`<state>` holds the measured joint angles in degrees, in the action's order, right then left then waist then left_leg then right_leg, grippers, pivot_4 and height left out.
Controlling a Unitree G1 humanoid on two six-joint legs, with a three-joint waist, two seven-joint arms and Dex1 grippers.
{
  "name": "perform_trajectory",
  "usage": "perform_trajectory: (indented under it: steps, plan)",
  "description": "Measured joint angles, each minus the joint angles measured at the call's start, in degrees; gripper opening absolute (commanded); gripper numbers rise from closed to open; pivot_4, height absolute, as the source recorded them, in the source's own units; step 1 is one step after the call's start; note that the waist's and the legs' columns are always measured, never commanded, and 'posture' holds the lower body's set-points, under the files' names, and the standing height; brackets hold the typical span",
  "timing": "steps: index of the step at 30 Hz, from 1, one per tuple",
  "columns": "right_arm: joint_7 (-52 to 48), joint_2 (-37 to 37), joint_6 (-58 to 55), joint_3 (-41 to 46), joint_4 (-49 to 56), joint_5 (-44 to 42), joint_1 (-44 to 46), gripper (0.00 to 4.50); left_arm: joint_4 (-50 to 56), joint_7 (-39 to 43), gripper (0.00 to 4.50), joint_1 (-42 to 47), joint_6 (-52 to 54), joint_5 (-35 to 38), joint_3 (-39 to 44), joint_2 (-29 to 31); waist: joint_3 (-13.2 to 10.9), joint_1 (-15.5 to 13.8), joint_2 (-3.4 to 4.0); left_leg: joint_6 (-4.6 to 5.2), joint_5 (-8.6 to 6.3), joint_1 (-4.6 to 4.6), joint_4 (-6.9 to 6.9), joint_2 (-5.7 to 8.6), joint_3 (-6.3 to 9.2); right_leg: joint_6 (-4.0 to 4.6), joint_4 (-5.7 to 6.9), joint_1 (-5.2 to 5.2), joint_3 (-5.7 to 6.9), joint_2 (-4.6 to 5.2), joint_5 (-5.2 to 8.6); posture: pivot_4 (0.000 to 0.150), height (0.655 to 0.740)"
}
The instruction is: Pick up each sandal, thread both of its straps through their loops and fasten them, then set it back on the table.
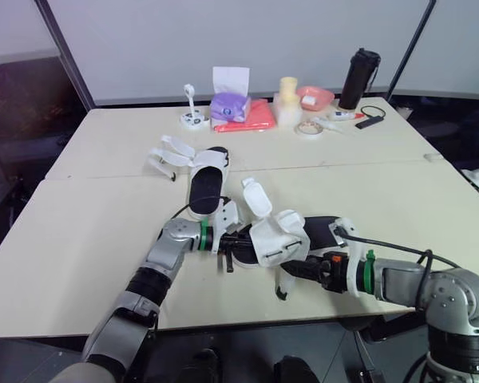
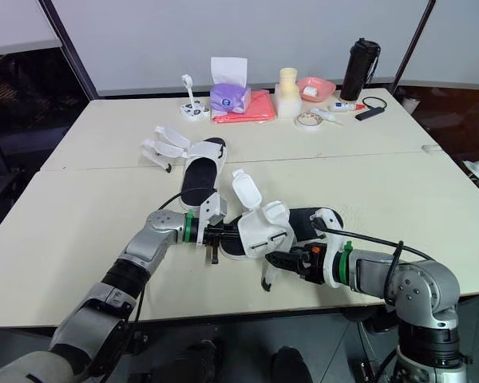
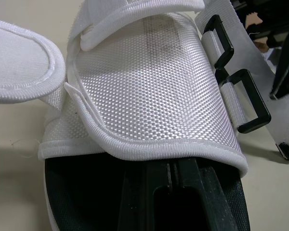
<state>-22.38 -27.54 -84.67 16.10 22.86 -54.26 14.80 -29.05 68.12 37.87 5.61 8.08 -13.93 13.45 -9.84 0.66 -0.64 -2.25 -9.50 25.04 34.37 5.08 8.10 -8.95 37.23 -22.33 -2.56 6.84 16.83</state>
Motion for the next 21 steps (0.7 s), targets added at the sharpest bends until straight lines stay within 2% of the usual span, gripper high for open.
perform_trajectory:
  steps: [4,8,13,17,21]
  plan:
    - [0.7,0.5,0.0,-0.3,0.0,0.0,0.8,0.04,0.0,-0.1,0.00,0.0,0.0,0.0,0.0,0.0,0.0,0.0,0.00,0.00,0.00,0.00,0.00,0.00,0.00,0.00,0.01,-0.01,0.00,0.00,0.00,0.150,0.7344]
    - [0.0,-0.9,0.1,-1.7,0.2,-0.4,1.6,0.01,0.0,-0.1,0.00,0.0,0.0,-0.1,0.0,-0.2,0.0,-0.1,0.00,0.00,0.00,0.00,0.00,0.00,0.00,0.00,-0.01,0.00,0.00,0.00,0.00,0.150,0.7344]
    - [-10.7,-14.8,2.0,-5.0,5.3,-2.3,3.1,0.01,-0.3,-0.2,0.00,0.1,-0.3,0.0,0.1,-0.3,0.0,0.0,0.03,0.01,0.00,0.02,0.01,0.03,-0.04,-0.02,-0.03,0.02,0.02,0.02,0.01,0.150,0.7344]
    - [-23.9,-26.0,6.4,-9.4,3.7,-2.7,13.2,0.01,-1.9,-0.2,0.00,0.8,-1.4,-0.1,0.1,-0.9,0.0,0.0,0.01,0.01,-0.01,0.02,0.01,0.02,-0.03,-0.02,-0.09,0.05,0.10,0.01,0.01,0.150,0.7344]
    - [-34.5,-28.9,12.5,-19.0,-6.5,2.9,24.4,0.01,-3.5,-0.4,0.00,1.6,-2.6,-0.1,0.0,-1.3,0.0,0.1,0.01,0.05,-0.04,0.08,0.00,0.06,-0.11,-0.02,-0.13,-0.05,0.07,0.02,0.01,0.150,0.7344]
